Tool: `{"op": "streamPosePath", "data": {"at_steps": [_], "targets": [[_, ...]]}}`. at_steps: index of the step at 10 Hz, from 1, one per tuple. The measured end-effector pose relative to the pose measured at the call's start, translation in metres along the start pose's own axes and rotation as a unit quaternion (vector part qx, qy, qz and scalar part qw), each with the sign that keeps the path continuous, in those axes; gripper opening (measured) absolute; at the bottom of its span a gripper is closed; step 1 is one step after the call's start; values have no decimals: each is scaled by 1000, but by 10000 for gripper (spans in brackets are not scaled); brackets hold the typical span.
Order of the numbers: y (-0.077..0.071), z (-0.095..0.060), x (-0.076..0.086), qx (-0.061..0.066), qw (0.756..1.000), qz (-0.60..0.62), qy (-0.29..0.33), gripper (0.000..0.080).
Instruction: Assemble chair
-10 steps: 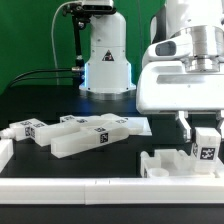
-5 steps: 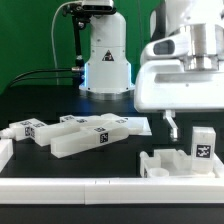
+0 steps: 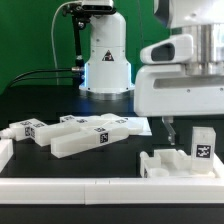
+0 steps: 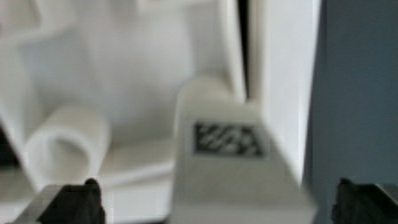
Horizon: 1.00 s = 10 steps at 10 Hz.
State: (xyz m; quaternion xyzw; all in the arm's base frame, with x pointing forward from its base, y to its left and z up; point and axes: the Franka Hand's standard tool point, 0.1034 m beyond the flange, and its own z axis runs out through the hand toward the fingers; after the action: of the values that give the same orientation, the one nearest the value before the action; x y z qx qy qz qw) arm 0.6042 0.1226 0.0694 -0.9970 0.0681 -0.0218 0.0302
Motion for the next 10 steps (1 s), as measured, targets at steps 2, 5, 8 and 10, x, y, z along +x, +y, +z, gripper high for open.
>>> {"op": "streamPosePath", "data": {"at_steps": [2, 5, 8, 10], "targets": [[1, 0, 2, 0, 1000, 13, 4, 569], [1, 1, 2, 0, 996, 92, 4, 284], [4, 2, 2, 10, 974, 226, 1, 285], [5, 3, 2, 33, 904, 425, -15, 285]]}}
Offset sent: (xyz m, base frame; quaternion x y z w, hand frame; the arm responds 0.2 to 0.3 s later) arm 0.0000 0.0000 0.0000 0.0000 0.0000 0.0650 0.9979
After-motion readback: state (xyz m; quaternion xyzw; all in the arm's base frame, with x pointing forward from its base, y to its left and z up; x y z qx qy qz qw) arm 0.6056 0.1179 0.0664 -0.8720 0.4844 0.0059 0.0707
